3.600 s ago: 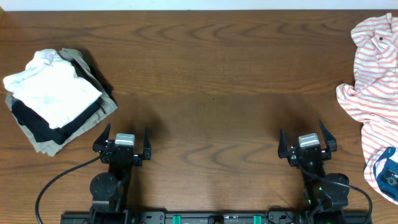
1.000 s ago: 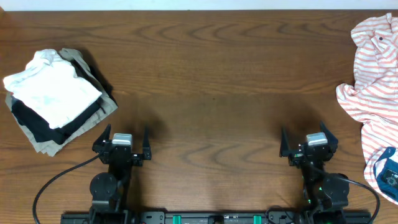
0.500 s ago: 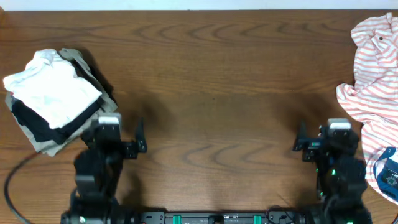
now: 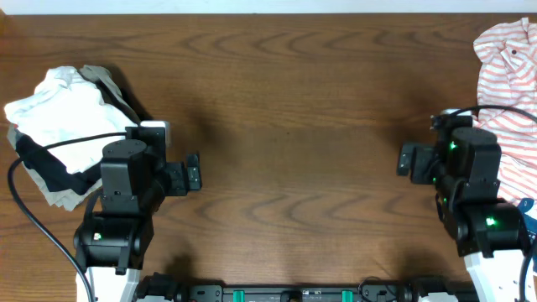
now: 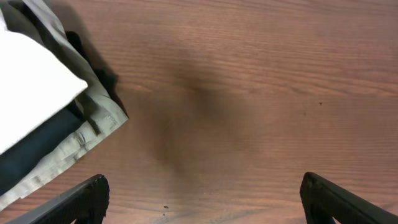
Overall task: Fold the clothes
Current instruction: 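Reach the right gripper to the striped shirt and grasp its collar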
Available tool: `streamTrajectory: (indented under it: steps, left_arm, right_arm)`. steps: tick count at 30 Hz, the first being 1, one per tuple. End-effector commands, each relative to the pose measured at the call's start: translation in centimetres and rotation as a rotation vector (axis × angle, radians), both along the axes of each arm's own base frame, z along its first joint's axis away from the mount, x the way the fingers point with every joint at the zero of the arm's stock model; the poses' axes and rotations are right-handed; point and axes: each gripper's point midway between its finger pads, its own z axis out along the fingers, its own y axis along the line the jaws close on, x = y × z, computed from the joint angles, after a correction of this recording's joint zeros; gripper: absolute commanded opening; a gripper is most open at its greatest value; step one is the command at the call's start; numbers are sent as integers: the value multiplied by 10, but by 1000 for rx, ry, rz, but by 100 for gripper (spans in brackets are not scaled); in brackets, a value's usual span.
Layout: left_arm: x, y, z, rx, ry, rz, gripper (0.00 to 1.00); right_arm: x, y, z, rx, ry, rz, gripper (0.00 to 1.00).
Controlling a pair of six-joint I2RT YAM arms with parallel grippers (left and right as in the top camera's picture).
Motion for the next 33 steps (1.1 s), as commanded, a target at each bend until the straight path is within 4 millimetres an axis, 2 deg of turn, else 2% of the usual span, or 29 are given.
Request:
streamTrajectory:
  steps: [1, 7, 10, 13, 21, 33]
  left_arm:
    - [3, -4, 13, -25, -30, -7, 98]
    - [3, -4, 13, -25, -30, -7, 98]
    - [3, -4, 13, -25, -30, -7, 98]
    - [3, -4, 13, -25, -30, -7, 98]
    - [2, -4, 12, -24, -25, -7, 98]
    - [1, -4, 10, -24, -18, -7, 98]
  right_arm:
    - [-3, -39, -7, 15, 38, -208, 99]
    - [-29, -143, -50, 47, 188, -582, 99]
    - [-44, -181, -68, 62, 234, -699, 99]
    - [-57, -203, -90, 90, 301, -776, 97]
    - [-84, -224, -152, 166, 499, -866, 88]
    - [-94, -220, -199, 214, 643, -864, 73]
